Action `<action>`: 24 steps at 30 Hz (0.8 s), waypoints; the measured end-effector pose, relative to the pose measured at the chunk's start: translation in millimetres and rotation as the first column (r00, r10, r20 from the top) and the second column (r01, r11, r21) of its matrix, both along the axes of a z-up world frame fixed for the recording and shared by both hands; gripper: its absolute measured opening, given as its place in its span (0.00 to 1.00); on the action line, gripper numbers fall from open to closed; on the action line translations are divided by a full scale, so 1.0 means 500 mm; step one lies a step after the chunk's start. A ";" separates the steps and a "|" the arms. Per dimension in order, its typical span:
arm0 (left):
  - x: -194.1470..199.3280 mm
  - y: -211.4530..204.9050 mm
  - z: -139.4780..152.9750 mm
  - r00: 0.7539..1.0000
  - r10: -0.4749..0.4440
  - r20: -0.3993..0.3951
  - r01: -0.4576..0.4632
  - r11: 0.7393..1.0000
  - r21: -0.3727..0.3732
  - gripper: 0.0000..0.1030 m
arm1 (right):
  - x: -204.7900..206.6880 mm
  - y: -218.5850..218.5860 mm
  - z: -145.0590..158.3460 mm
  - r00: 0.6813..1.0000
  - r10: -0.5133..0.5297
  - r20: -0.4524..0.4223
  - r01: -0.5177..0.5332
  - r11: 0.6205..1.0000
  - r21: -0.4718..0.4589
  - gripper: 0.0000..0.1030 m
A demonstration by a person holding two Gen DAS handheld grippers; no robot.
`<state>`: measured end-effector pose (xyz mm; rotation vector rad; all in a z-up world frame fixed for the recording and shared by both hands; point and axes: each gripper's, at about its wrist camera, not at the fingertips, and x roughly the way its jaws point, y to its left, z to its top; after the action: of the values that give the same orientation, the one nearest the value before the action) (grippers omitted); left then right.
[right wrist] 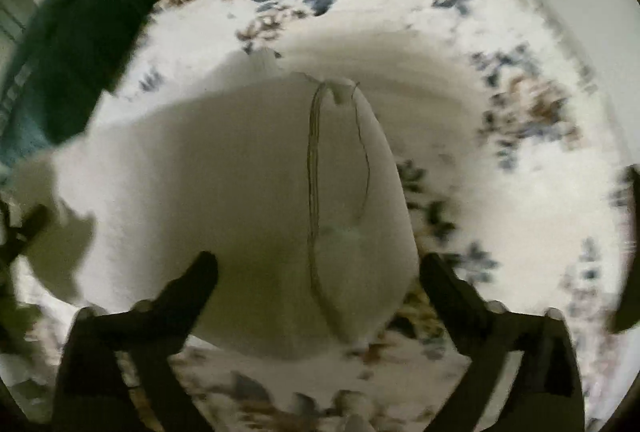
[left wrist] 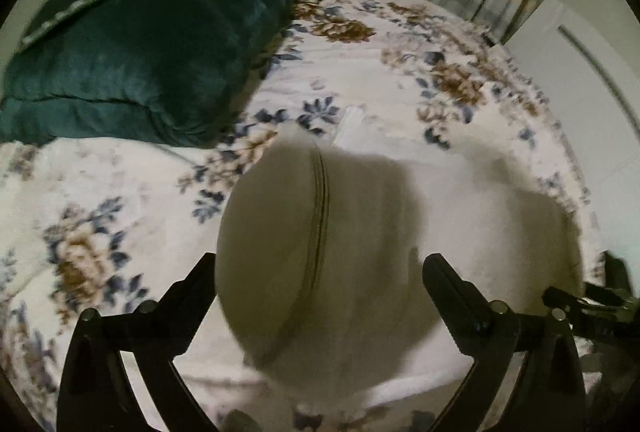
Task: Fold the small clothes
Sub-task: 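Lower the shirt onto the towel and open both grippers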
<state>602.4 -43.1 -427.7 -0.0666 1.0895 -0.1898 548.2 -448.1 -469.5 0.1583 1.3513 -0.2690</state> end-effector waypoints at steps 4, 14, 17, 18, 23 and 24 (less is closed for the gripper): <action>-0.033 -0.021 0.013 1.000 0.006 0.008 -0.006 0.997 0.074 1.00 | -0.034 0.040 0.024 1.000 0.005 0.005 -0.004 0.996 -0.090 1.00; -0.123 -0.027 0.159 0.996 0.040 0.082 -0.052 0.989 0.140 1.00 | -0.125 0.069 0.231 0.990 -0.010 0.139 0.039 0.978 -0.203 1.00; -0.167 -0.025 0.231 0.993 0.051 0.108 -0.065 0.989 0.130 1.00 | -0.171 0.085 0.323 0.982 -0.005 0.187 0.046 0.976 -0.213 1.00; -0.183 -0.026 0.252 0.992 0.051 0.115 -0.066 0.990 0.124 1.00 | -0.186 0.091 0.352 0.980 -0.001 0.201 0.045 0.975 -0.216 1.00; -0.298 -0.026 0.383 0.986 0.047 0.161 -0.066 0.991 0.114 1.00 | -0.291 0.126 0.512 0.961 0.017 0.276 0.044 0.975 -0.216 1.00; -0.320 -0.028 0.404 0.984 0.044 0.171 -0.065 0.991 0.117 1.00 | -0.315 0.131 0.542 0.957 0.020 0.290 0.046 0.975 -0.219 1.00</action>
<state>442.3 -56.8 -225.9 0.0293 0.9273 -0.0773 390.6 -382.7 -198.4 0.0158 1.0194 -0.3916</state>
